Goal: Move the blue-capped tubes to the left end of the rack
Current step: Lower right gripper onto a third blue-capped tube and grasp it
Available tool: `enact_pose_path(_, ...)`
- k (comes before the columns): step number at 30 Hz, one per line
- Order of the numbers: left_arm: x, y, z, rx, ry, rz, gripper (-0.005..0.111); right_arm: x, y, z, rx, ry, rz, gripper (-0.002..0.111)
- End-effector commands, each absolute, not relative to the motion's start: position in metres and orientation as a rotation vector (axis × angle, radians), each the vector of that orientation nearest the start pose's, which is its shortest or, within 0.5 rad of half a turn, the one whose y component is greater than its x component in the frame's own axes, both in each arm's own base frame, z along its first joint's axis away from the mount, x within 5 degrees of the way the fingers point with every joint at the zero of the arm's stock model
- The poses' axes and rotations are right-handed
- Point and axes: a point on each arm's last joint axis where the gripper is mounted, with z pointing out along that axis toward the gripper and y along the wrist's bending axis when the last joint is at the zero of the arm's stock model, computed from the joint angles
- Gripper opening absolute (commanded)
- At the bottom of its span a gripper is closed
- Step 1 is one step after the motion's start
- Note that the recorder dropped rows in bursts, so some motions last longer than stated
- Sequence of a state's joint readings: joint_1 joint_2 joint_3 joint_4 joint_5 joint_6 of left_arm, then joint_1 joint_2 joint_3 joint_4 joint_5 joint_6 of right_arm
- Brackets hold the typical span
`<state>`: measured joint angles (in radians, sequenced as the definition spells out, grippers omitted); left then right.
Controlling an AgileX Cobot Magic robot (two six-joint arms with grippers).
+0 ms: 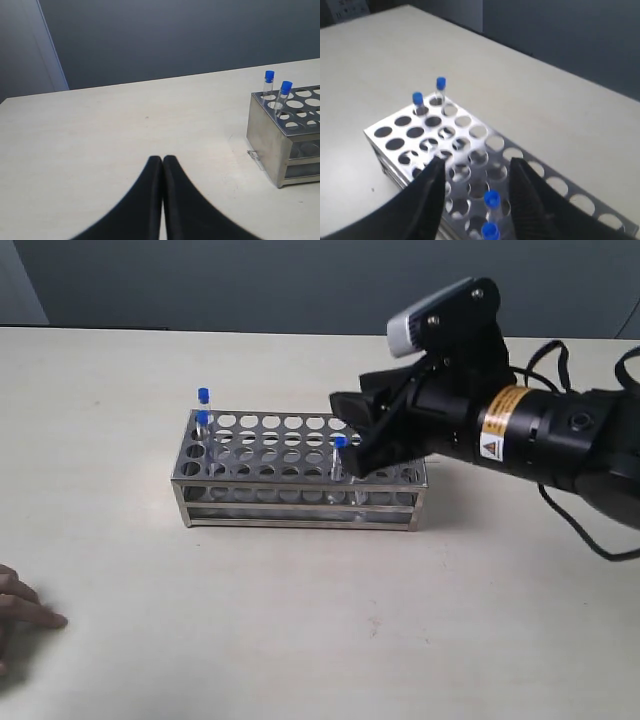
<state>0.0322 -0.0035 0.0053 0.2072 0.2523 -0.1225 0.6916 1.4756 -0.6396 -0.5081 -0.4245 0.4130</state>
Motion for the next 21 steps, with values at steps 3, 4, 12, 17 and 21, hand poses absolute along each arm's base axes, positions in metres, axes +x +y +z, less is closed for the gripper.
enact_pose_path(3,0.055,0.006,0.191,0.003,1.726,0.117,0.001,0.216,0.197,0.192,-0.882,1.91,0.548,0.053)
enact_pose_path(4,0.055,0.006,0.191,0.003,1.726,0.117,0.001,0.217,0.198,0.189,-0.891,1.915,0.546,0.054)
enact_pose_path(12,0.055,0.006,0.191,0.003,1.726,0.117,0.001,0.228,0.204,0.153,-0.886,1.952,0.512,0.054)
enact_pose_path(17,0.055,0.006,0.191,0.003,1.726,0.117,0.001,0.232,0.206,0.144,-0.861,1.944,0.506,0.054)
enact_pose_path(21,0.055,0.006,0.191,0.003,1.726,0.117,0.001,0.233,0.206,0.141,-0.843,1.953,0.51,0.047)
